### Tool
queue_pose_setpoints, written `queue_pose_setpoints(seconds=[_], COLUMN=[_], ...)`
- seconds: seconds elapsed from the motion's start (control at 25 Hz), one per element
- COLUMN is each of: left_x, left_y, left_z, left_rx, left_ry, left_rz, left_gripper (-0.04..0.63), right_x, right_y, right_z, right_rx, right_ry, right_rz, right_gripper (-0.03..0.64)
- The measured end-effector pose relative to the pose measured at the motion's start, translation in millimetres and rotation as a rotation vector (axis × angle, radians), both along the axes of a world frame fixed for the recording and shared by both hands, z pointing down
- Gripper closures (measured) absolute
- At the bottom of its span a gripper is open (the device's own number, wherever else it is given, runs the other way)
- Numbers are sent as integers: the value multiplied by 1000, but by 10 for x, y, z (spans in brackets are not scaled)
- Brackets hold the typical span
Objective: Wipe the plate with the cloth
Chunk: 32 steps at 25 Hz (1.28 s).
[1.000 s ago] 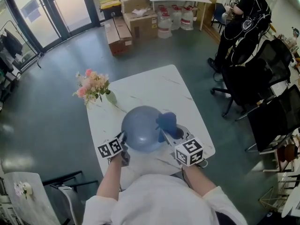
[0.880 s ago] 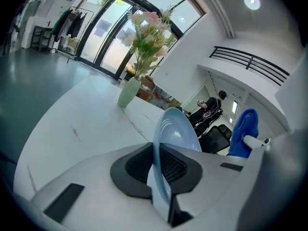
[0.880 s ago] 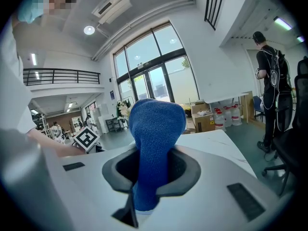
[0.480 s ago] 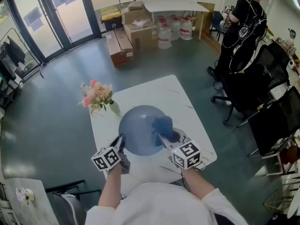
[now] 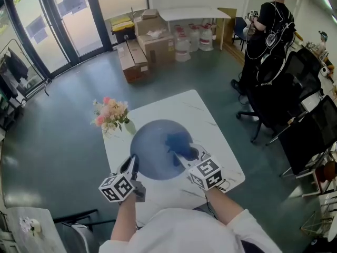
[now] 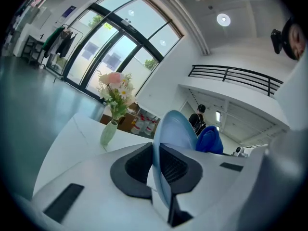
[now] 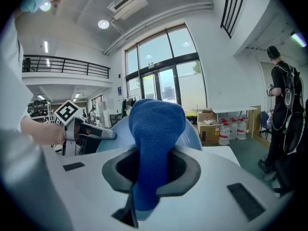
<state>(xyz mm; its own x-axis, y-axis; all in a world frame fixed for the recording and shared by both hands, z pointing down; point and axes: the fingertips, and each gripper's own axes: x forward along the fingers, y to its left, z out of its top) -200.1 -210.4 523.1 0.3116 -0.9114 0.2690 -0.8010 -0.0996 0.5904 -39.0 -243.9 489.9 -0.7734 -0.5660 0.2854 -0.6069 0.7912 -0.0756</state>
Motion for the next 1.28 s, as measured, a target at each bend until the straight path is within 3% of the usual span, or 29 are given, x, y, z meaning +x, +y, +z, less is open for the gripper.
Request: queue_pose_setpoints(seconds=[0.44, 0.72, 0.92, 1.28], left_x=[263, 347, 254, 254], left_y=[49, 36, 8, 39], left_z=[-277, -251, -274, -299], left_rx=[95, 98, 104, 119], left_ry=[-169, -210, -214, -233], left_rz=[66, 71, 42, 46], left_gripper=[551, 551, 551, 551], right_x=[-127, -430, -467, 163], right_y=[-121, 159, 371, 56], right_z=[91, 243, 570, 777], right_rx=[5, -21, -90, -172], right_ry=[133, 195, 252, 323], right_rz=[4, -129, -210, -59], right_gripper=[532, 532, 532, 532])
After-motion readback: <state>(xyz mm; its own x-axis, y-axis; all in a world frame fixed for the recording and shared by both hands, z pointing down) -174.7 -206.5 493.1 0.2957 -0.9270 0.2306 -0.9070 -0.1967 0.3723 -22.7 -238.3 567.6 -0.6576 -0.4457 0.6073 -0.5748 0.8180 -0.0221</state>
